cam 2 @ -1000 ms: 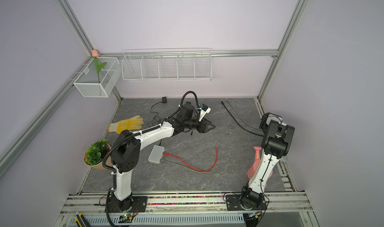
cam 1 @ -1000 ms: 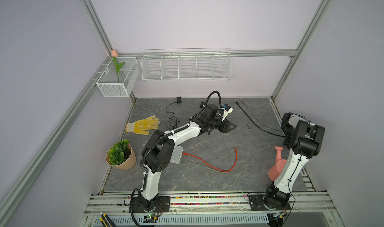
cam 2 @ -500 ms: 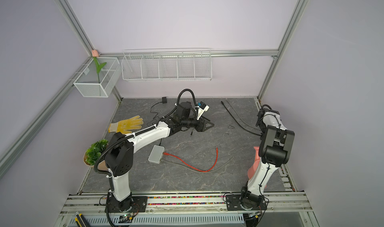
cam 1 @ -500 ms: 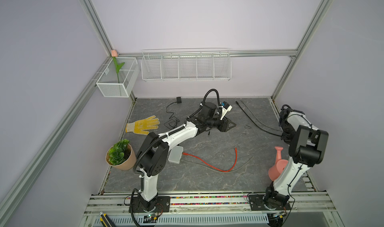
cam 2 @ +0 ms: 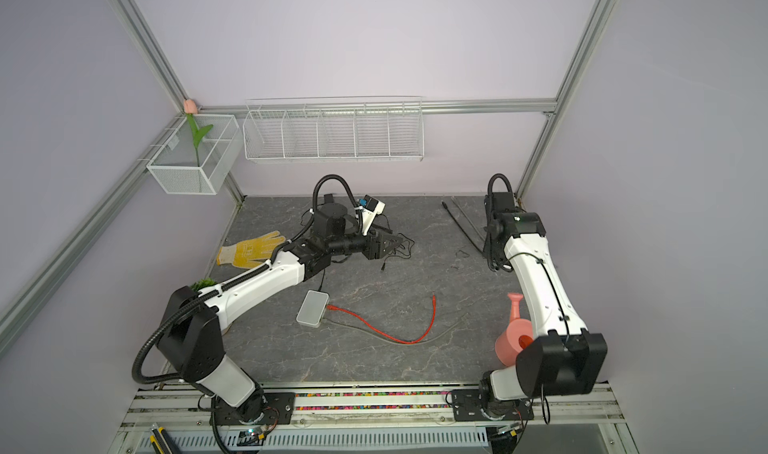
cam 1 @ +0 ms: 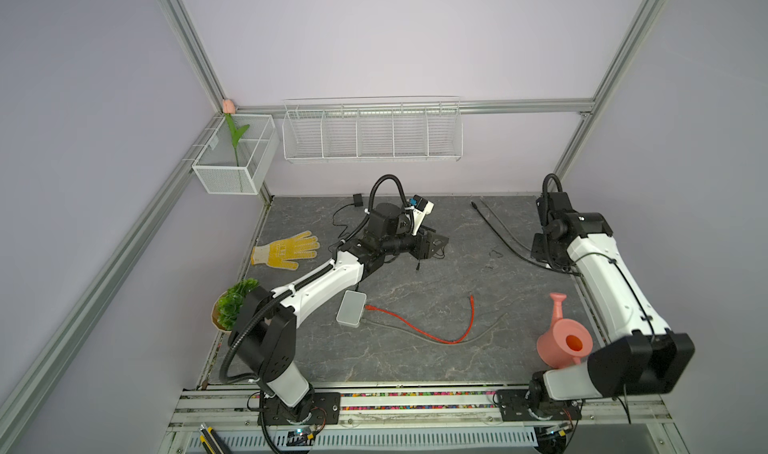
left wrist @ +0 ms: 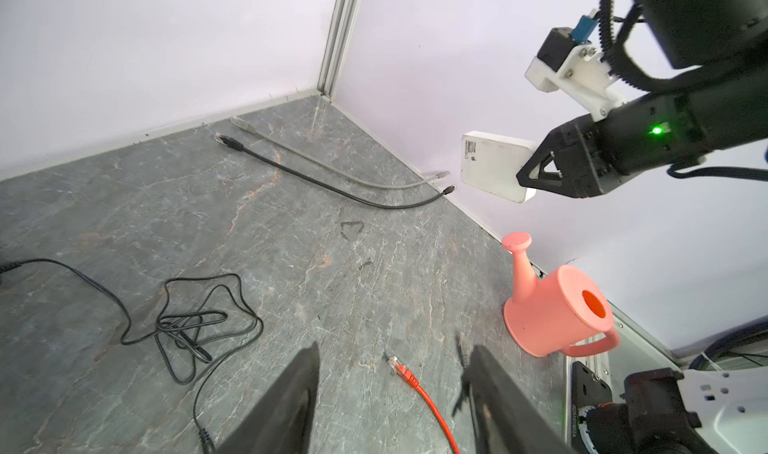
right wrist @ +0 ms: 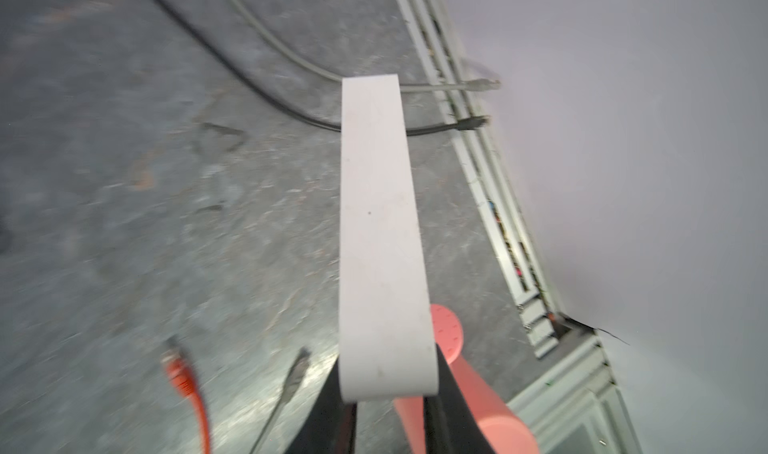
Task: Insert the plug into the switch port
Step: 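Carry the white device toward the left gripper while the left gripper reaches to meet it, then close the left gripper on the white device held by the right gripper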
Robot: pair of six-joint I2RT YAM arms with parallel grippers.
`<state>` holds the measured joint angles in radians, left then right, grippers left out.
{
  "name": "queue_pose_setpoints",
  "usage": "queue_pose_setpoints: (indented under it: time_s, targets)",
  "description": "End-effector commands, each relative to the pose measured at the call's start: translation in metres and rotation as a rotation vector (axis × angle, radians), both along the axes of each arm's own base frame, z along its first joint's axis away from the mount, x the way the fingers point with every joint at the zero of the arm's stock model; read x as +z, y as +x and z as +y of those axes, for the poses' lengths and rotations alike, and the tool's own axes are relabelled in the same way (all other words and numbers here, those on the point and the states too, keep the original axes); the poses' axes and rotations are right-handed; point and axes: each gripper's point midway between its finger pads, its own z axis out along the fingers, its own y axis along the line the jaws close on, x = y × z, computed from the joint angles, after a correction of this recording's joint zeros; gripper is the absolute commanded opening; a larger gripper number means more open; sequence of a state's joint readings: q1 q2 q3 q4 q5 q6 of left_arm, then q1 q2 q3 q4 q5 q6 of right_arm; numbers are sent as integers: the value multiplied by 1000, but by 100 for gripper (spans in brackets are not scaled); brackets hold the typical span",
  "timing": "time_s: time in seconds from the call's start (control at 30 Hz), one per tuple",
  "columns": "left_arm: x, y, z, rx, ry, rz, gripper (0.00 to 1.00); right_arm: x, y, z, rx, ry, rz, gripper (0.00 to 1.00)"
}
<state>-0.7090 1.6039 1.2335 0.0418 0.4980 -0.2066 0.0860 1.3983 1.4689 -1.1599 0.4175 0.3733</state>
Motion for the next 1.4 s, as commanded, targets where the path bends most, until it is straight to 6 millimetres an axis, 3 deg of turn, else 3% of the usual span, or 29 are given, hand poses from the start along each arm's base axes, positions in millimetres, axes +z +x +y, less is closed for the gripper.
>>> queue_pose_setpoints:
  time_s: [0.0, 0.23, 0.4, 0.5, 0.63, 0.87, 0.97, 1.2, 1.37]
  targets:
    - [10, -8, 11, 41, -35, -20, 60, 1, 2, 55, 146, 232, -68, 7]
    - [-9, -32, 27, 46, -141, 54, 64, 16, 5, 151, 417, 530, -177, 7]
    - [14, -56, 37, 7, -311, 99, 73, 59, -6, 202, 628, 665, -359, 7]
    - [26, -68, 44, -13, -412, 123, 77, 79, -12, 217, 688, 732, -444, 7]
    - [38, -77, 49, -44, -504, 136, 80, 91, -20, 236, 757, 790, -479, 7]
    - [60, -79, 47, -100, -631, 130, 82, 114, -42, 267, 872, 896, -529, 7]
    - [71, -78, 45, -128, -690, 128, 82, 116, -50, 275, 894, 933, -536, 7]
    - [76, -68, 43, -118, -731, 119, 81, 120, -67, 285, 946, 971, -542, 7]
    - [87, -63, 53, -94, -775, 86, 72, 105, -68, 291, 936, 983, -500, 7]
